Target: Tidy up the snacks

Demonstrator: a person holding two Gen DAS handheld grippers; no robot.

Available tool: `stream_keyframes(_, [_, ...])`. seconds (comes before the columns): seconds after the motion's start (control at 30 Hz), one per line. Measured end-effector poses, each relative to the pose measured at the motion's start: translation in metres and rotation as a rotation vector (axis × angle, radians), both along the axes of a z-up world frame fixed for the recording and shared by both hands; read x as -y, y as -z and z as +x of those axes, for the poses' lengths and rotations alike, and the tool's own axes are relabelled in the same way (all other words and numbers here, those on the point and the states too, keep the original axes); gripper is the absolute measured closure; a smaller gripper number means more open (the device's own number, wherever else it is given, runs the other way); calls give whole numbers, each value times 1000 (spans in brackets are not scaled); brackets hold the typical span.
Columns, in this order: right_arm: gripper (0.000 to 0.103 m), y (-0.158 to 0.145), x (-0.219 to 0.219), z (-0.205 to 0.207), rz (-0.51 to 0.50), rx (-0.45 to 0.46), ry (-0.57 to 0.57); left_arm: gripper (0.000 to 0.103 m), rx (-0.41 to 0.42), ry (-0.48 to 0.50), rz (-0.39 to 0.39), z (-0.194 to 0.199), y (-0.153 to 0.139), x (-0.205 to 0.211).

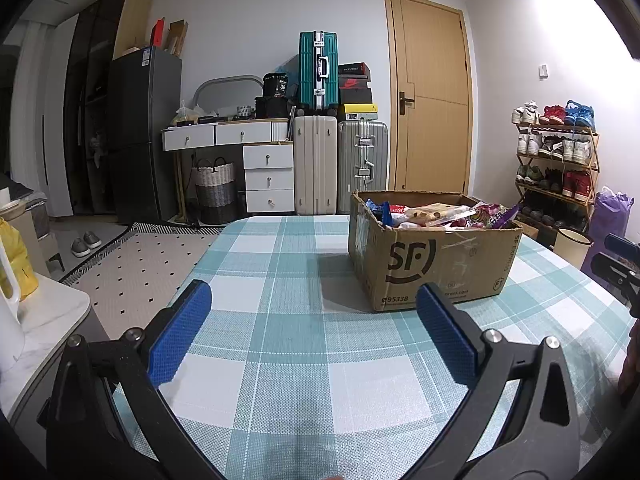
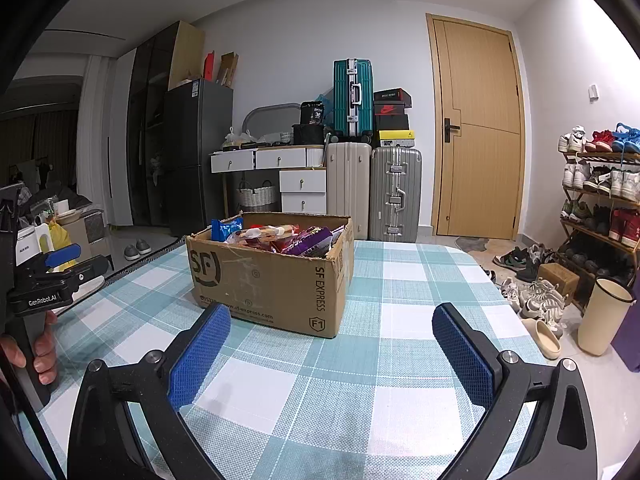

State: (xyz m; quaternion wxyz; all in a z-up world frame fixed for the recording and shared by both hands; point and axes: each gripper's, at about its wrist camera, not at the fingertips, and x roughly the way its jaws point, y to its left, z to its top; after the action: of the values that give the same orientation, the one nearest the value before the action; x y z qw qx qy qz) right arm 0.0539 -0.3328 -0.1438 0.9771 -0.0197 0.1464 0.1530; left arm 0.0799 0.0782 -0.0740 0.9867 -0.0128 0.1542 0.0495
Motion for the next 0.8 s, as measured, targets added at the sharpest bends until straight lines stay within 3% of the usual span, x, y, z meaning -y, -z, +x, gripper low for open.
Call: stream_keyframes(0.8, [0,1,0,0,0,0,0,1,0,-1,0,-2,1,0])
